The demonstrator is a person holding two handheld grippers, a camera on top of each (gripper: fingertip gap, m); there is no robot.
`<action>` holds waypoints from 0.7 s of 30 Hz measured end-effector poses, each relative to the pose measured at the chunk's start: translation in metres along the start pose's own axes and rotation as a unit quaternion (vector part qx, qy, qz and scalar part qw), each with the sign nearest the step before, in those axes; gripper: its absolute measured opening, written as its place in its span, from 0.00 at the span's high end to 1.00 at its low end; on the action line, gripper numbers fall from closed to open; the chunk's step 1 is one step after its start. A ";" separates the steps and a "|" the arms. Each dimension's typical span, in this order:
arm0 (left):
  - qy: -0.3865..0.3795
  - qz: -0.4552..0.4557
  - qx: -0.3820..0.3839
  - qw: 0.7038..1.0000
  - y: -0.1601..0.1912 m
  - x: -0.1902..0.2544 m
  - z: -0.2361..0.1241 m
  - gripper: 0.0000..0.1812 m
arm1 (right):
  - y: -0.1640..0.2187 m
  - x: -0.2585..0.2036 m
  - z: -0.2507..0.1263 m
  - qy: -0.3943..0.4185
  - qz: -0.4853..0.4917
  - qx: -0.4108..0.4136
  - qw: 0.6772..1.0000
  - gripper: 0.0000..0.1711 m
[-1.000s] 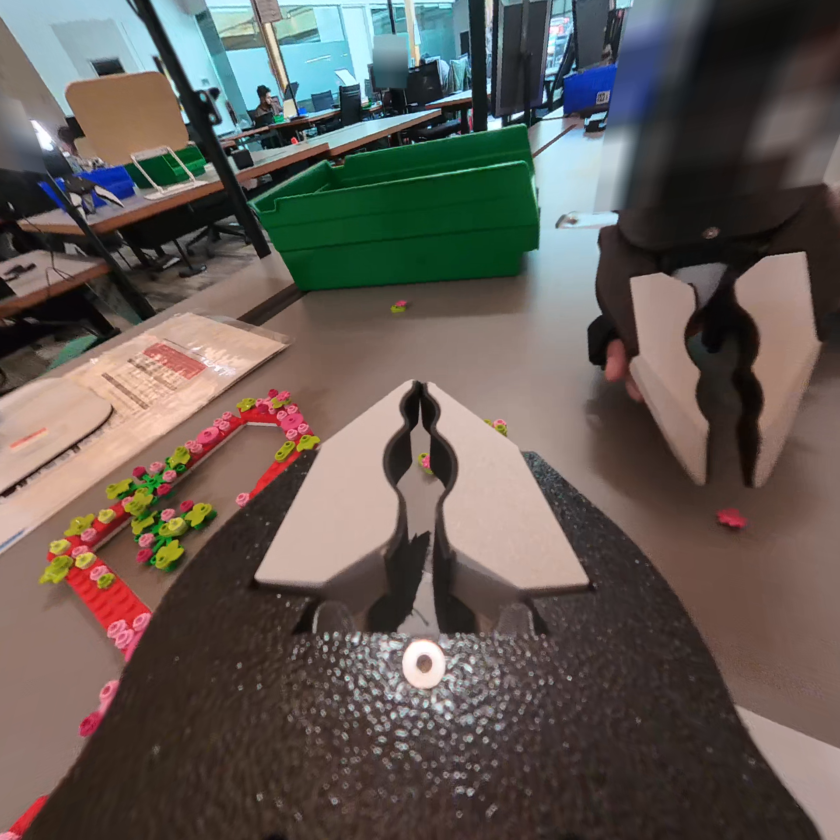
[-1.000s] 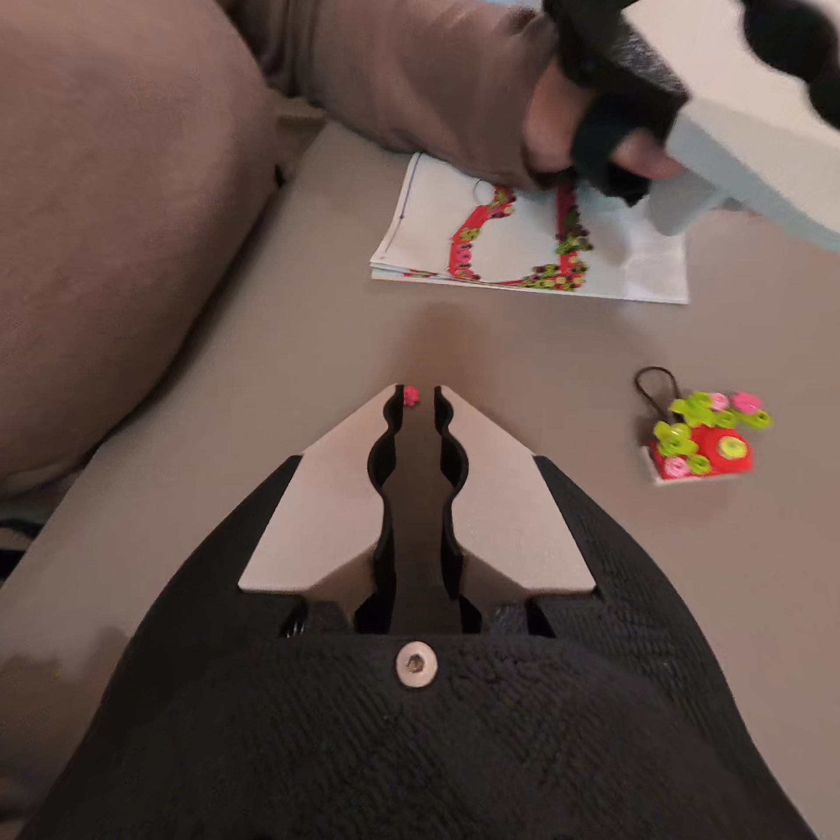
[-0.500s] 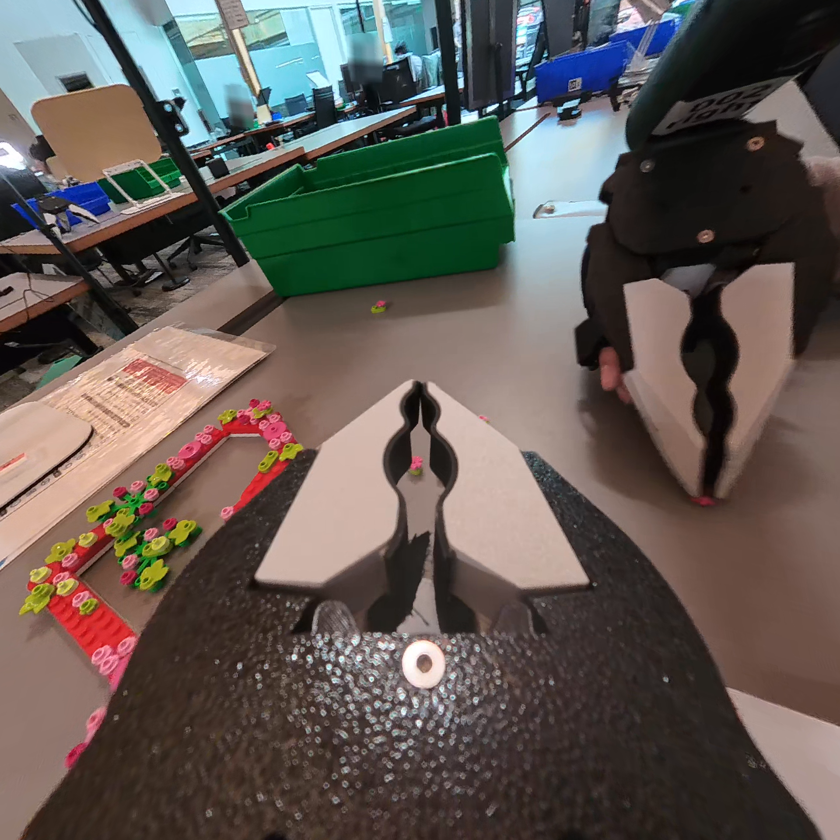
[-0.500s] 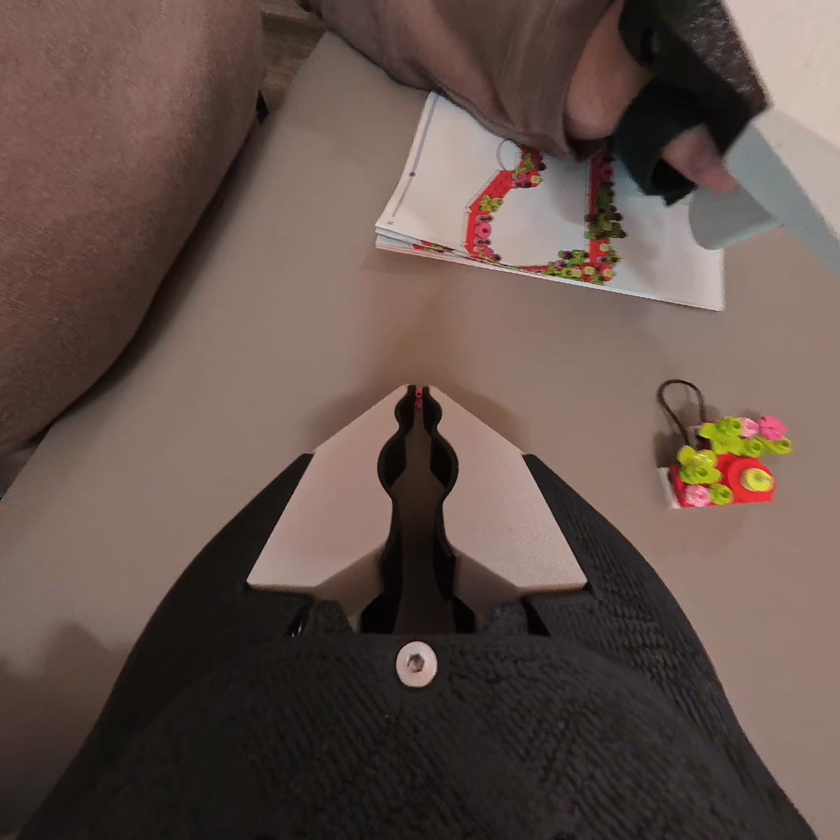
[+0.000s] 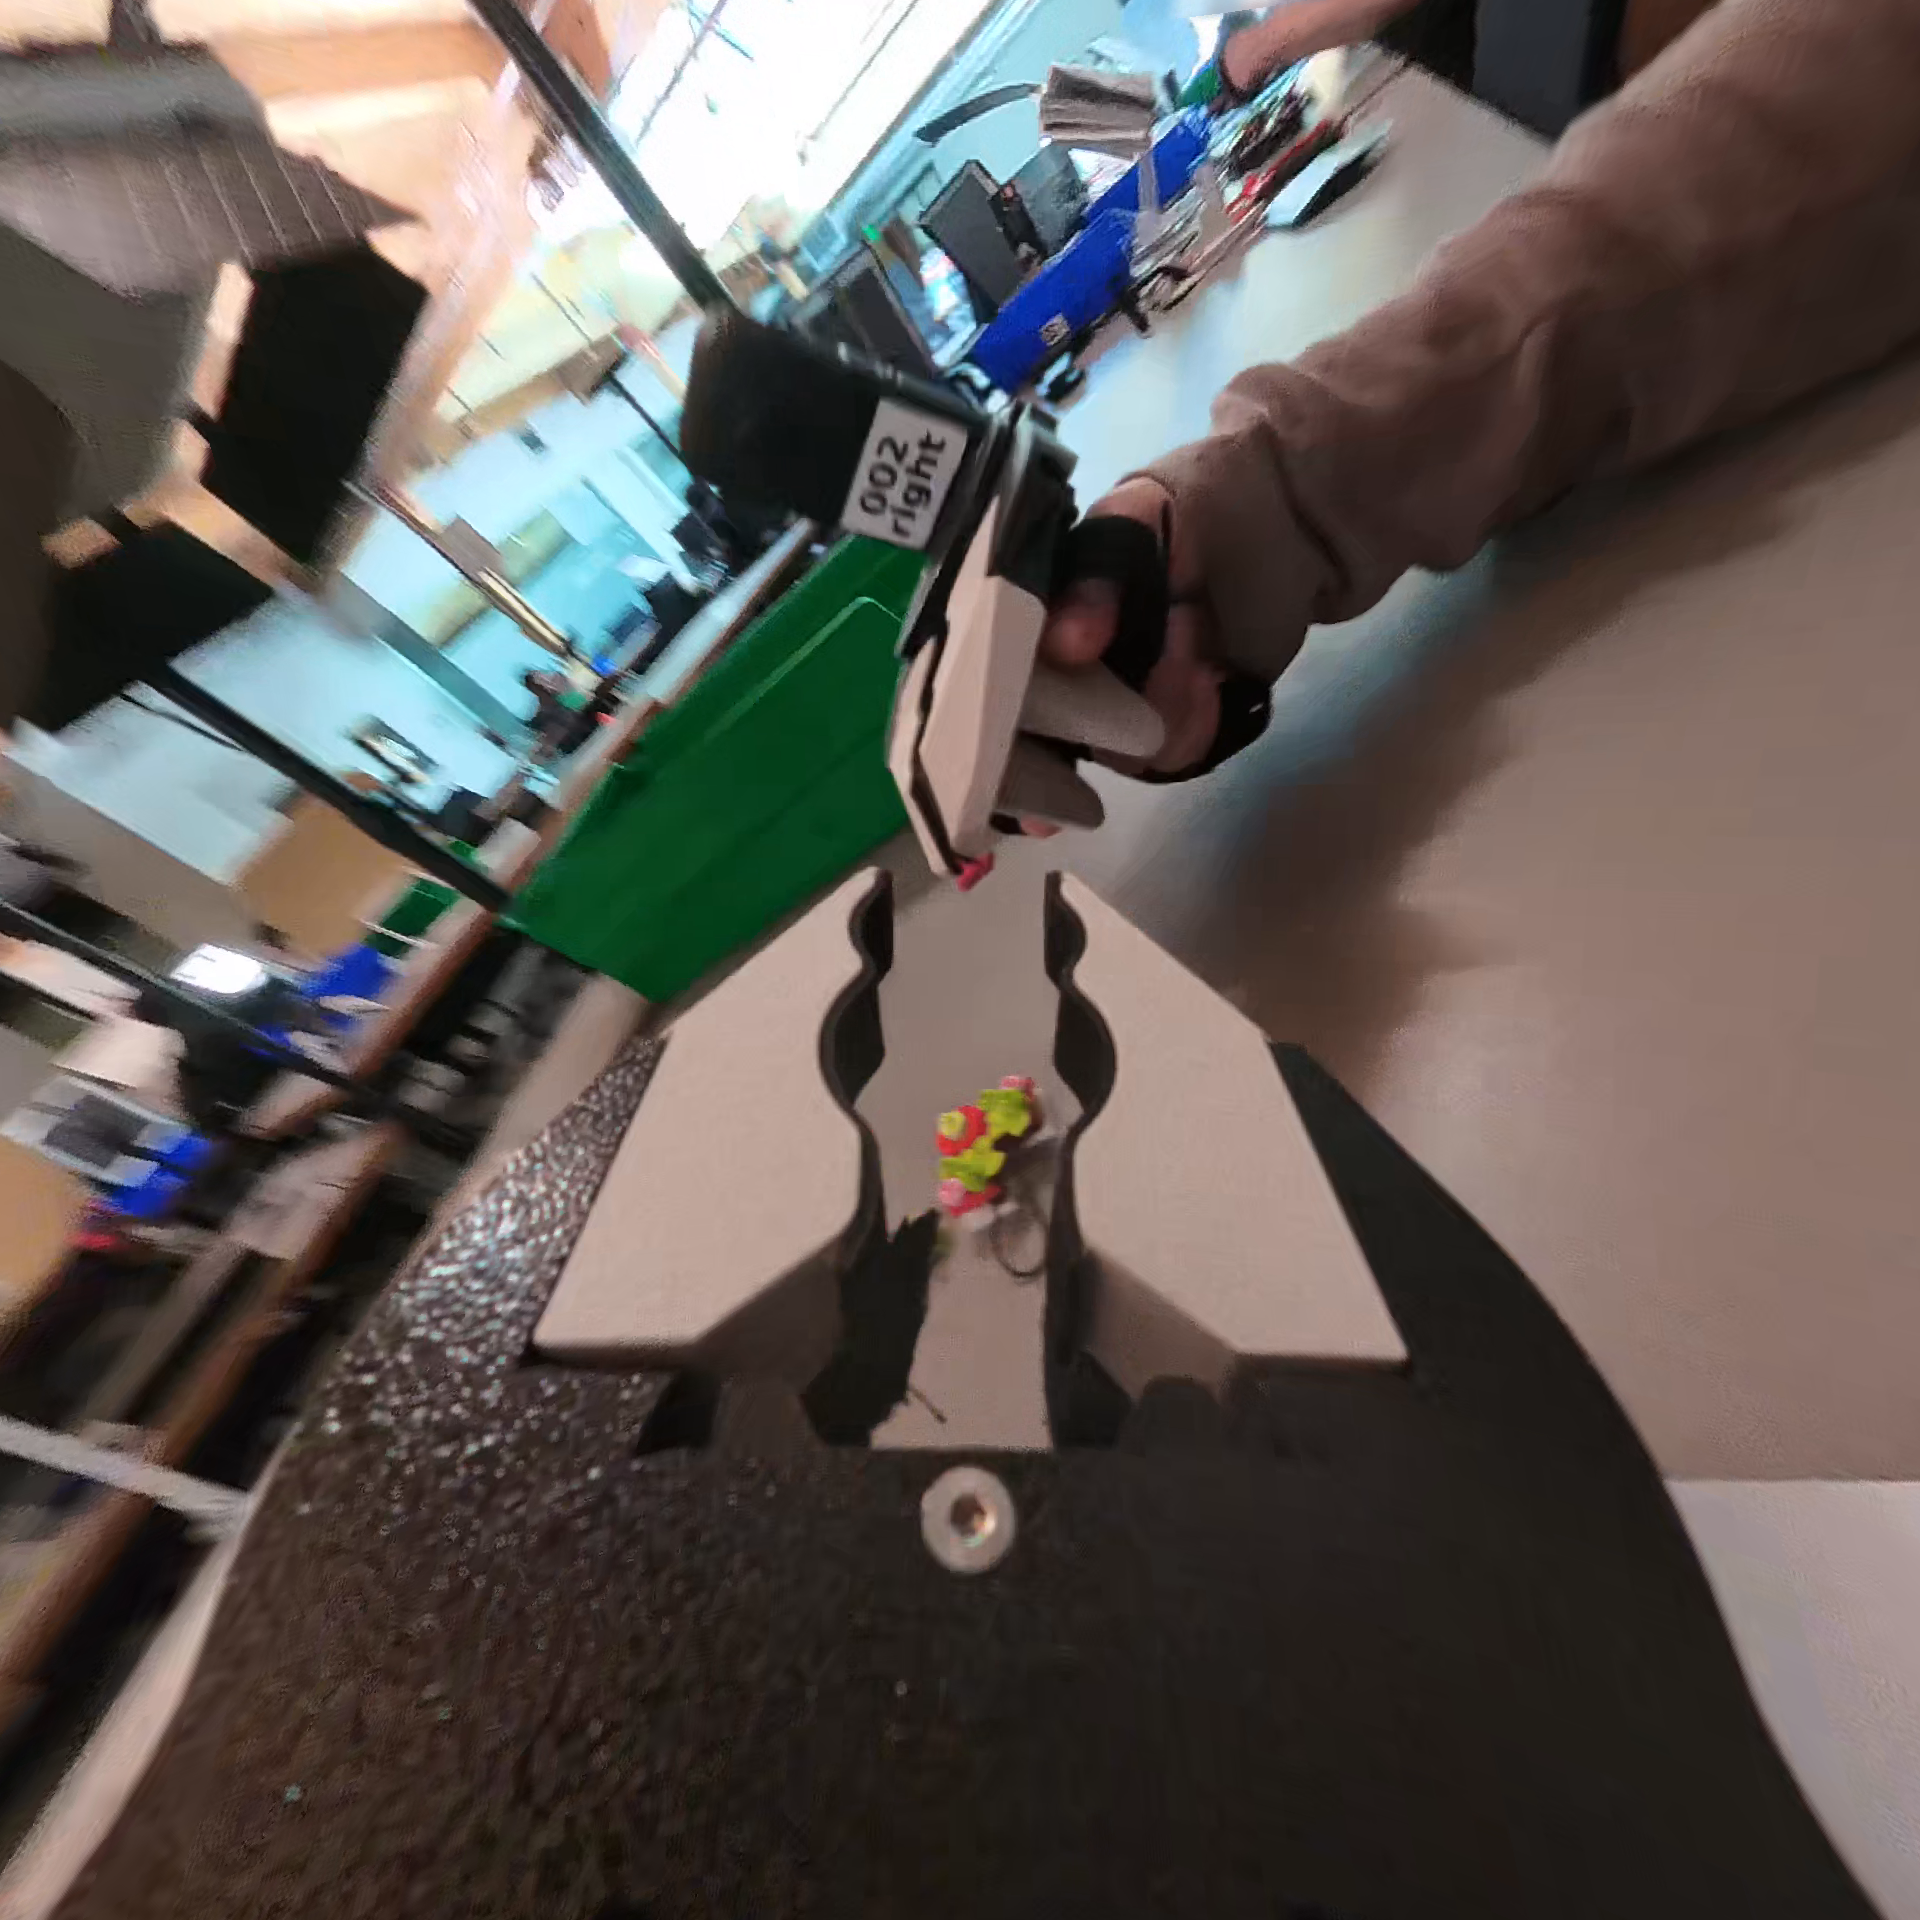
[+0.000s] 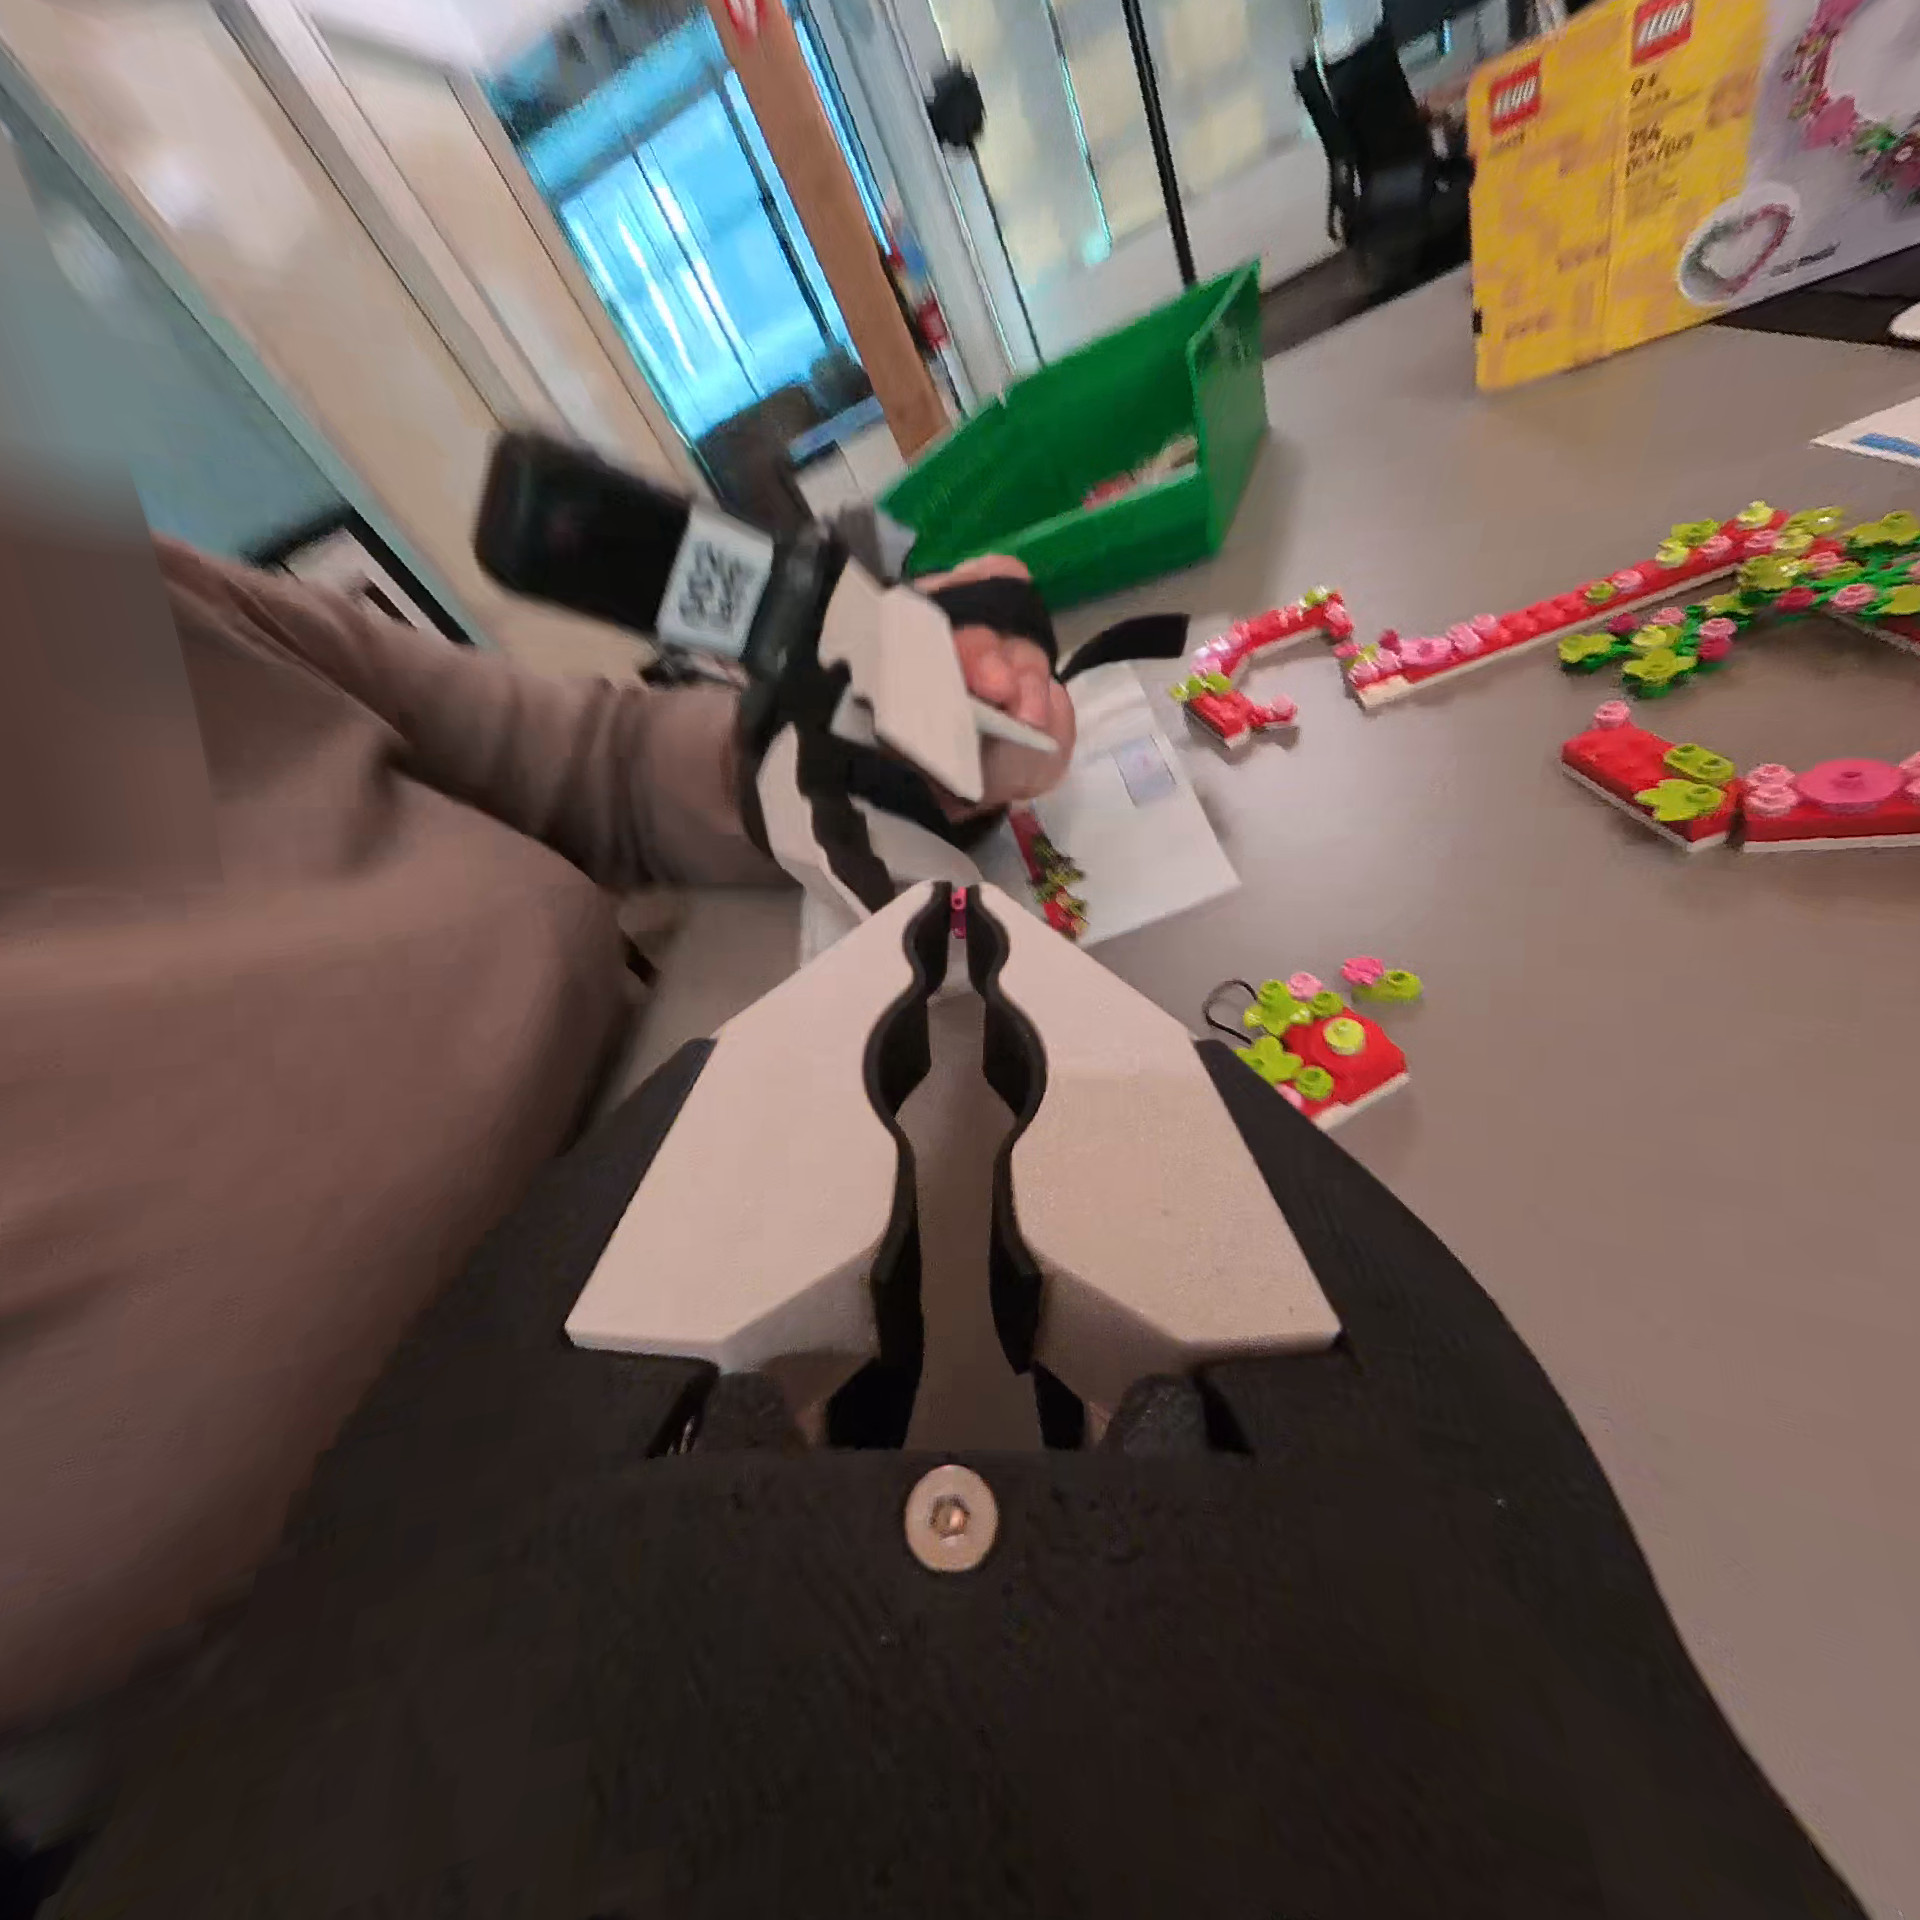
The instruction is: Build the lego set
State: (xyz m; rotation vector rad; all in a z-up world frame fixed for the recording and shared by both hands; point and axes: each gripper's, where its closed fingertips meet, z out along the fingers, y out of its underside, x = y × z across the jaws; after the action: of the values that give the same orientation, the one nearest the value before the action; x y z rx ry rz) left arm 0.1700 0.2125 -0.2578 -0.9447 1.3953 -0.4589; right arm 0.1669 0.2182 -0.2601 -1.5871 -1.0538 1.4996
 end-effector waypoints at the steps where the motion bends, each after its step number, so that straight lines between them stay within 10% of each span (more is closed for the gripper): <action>1: -0.014 0.035 -0.001 0.999 -0.002 0.000 -0.001 0.85 | -0.005 -0.002 -0.002 -0.017 0.023 0.018 0.999 1.00; 7: -0.106 0.104 -0.013 0.989 -0.009 -0.015 0.001 0.89 | -0.025 -0.011 -0.001 -0.078 0.098 0.104 0.987 1.00; 21: -0.065 0.143 0.016 0.987 -0.019 -0.002 -0.003 0.99 | -0.014 -0.023 0.008 -0.105 0.097 0.058 0.988 1.00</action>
State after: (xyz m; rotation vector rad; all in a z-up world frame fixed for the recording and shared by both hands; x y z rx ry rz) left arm 0.1720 0.2021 -0.2419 -0.7206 1.3729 -0.1992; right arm 0.1574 0.2027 -0.2386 -1.5099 -0.9256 1.8594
